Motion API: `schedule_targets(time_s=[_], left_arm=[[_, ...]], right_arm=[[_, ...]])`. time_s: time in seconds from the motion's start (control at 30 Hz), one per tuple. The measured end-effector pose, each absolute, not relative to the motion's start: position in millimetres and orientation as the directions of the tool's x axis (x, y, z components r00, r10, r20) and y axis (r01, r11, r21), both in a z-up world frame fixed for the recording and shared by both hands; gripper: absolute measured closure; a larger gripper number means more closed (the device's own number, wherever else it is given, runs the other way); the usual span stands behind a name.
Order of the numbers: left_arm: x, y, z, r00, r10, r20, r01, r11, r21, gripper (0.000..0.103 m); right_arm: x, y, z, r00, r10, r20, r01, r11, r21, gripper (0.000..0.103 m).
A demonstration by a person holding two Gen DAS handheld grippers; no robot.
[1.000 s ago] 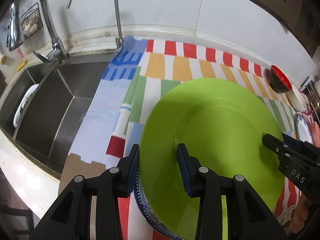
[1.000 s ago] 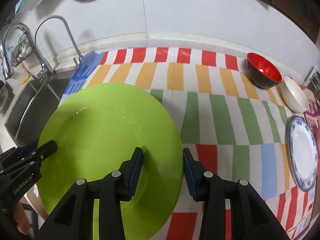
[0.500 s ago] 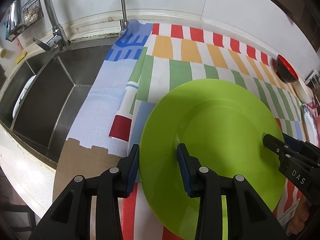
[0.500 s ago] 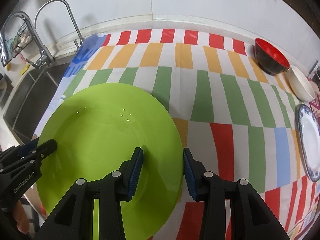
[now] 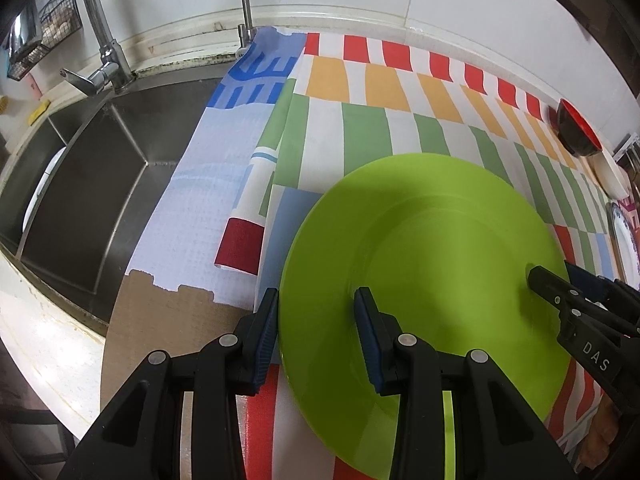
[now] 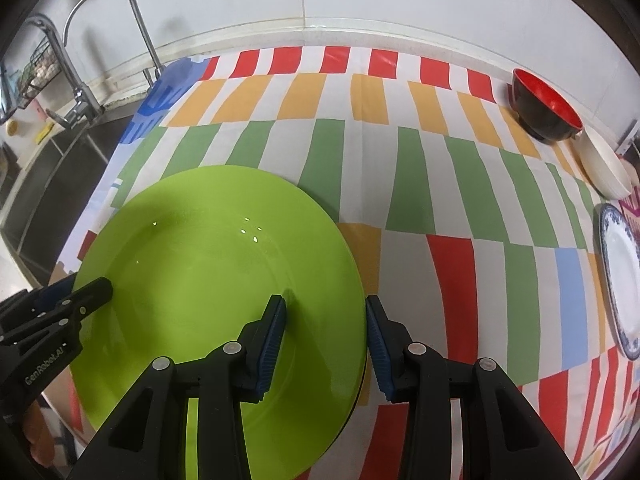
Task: Organize plates and bowls
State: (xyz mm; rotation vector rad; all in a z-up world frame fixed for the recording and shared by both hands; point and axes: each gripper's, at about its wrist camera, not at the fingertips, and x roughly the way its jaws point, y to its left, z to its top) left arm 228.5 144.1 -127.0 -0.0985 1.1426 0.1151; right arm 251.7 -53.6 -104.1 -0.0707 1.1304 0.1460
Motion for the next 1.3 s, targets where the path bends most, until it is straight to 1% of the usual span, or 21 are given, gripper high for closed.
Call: schedule_targets(time_s=[0.27, 0.3, 0.4, 0.73, 1.03, 1.1, 1.13, 1.3], left_arm=[[227.3, 145.1, -125.5, 0.421, 0.054, -0.905, -0.132, 0.991, -0.002, 0.065], [226.7, 144.9, -123.8, 0.428, 0.060, -0.902, -0.131, 0.991, 0.004, 0.062], [225.3, 143.5, -117.8, 0.448, 0.074, -0.891, -0.124, 0.992, 0.020, 0.059], [221.9, 125.0, -83.9, 0.544, 0.081, -0.835, -0.044, 0.997, 0.068, 0.047], [228.3, 89.2, -54.1, 0.612, -0.006, -0.791, 0.085, 0.995, 0.059, 0.036], [231.1, 77.2, -48.6, 0.619, -0.030, -0.784, 0.119, 0.991, 0.056, 0.035], [232.1, 71.3, -46.0, 0.623, -0.043, -0.781, 0.136, 0.989, 0.055, 0.035], [239.3, 30.1, -35.3, 0.634, -0.102, -0.766, 0.223, 0.973, 0.056, 0.032]], right_arm=[[249.5, -50.2, -104.6, 0.430, 0.069, -0.900, -0.163, 0.987, -0.002, 0.061], [249.4, -50.6, -104.1, 0.432, 0.070, -0.899, -0.161, 0.987, 0.000, 0.061], [247.0, -52.7, -99.6, 0.452, 0.054, -0.890, -0.147, 0.989, -0.014, 0.057], [232.9, -65.8, -72.6, 0.517, 0.059, -0.854, -0.110, 0.994, 0.002, 0.057], [215.4, -92.8, -46.8, 0.582, 0.033, -0.813, -0.027, 0.999, 0.021, 0.057], [210.9, -102.2, -40.8, 0.595, 0.018, -0.803, 0.000, 1.000, 0.022, 0.054], [208.1, -108.8, -36.9, 0.604, 0.005, -0.797, 0.020, 1.000, 0.021, 0.050], [197.1, -139.7, -25.6, 0.631, -0.052, -0.774, 0.101, 0.995, 0.015, 0.049]])
